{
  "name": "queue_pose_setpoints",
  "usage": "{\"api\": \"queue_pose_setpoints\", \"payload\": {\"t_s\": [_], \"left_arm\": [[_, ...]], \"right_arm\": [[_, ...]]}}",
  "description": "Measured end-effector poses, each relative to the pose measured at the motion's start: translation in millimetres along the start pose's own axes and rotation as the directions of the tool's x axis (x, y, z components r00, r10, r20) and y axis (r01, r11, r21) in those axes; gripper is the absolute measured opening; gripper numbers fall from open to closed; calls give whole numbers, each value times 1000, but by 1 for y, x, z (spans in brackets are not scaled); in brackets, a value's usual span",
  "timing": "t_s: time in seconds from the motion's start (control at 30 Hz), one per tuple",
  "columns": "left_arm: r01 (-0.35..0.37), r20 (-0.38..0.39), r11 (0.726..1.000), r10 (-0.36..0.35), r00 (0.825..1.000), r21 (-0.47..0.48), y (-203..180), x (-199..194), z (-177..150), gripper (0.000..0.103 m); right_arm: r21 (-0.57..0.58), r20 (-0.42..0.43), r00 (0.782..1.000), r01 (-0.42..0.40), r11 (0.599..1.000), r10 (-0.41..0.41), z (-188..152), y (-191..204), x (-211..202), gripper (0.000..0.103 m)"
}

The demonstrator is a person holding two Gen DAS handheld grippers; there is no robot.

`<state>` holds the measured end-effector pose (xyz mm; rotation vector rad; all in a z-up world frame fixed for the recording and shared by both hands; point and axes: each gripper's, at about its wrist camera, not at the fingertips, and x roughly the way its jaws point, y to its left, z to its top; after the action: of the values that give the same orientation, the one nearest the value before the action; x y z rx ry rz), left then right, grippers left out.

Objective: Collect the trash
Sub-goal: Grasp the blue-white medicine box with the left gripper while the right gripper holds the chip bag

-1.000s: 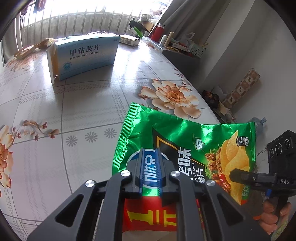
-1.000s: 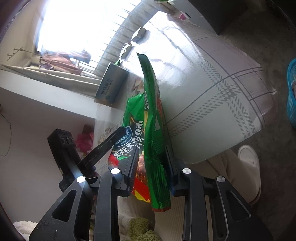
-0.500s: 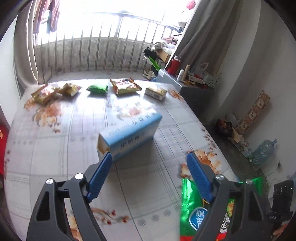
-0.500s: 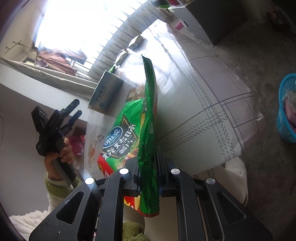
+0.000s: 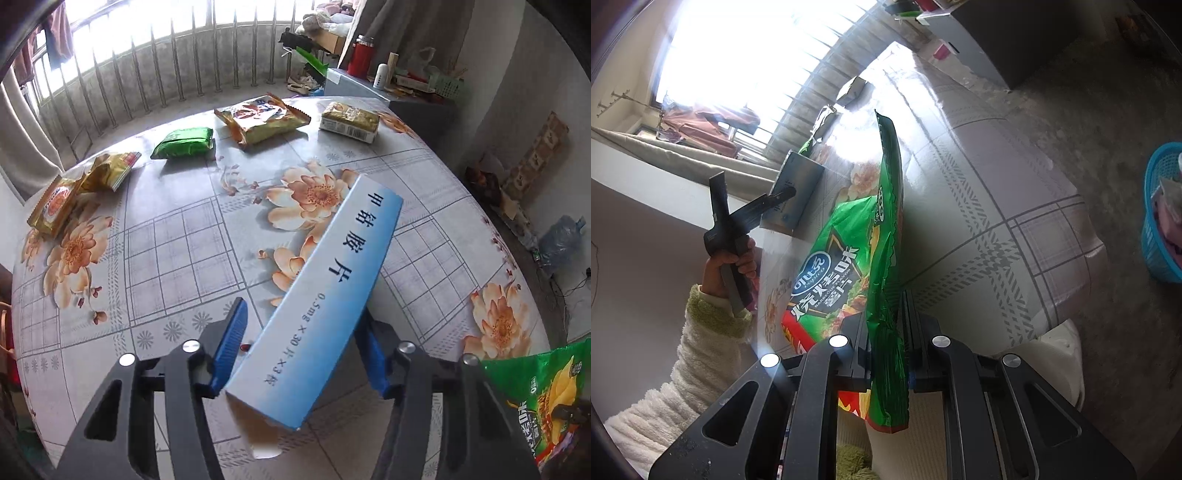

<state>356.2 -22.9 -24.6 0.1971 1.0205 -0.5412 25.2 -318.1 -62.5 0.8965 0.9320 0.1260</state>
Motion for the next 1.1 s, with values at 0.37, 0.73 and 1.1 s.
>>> {"api": "queue_pose_setpoints", "payload": {"t_s": [0.37, 0.73, 1.1], "left_arm": [[29, 5, 994, -29, 1000, -108, -20, -74, -101, 31], [15, 39, 981, -7, 999, -194, -43, -102, -169, 30], [-10, 90, 984, 26, 996, -176, -50, -101, -161, 41]], "right_arm": [[4, 12, 1000, -15, 1000, 15, -6, -2, -13, 11], [20, 26, 999, -21, 1000, 21, -11, 0, -16, 14], [35, 44, 999, -9, 999, 7, -8, 1, -17, 31]]}}
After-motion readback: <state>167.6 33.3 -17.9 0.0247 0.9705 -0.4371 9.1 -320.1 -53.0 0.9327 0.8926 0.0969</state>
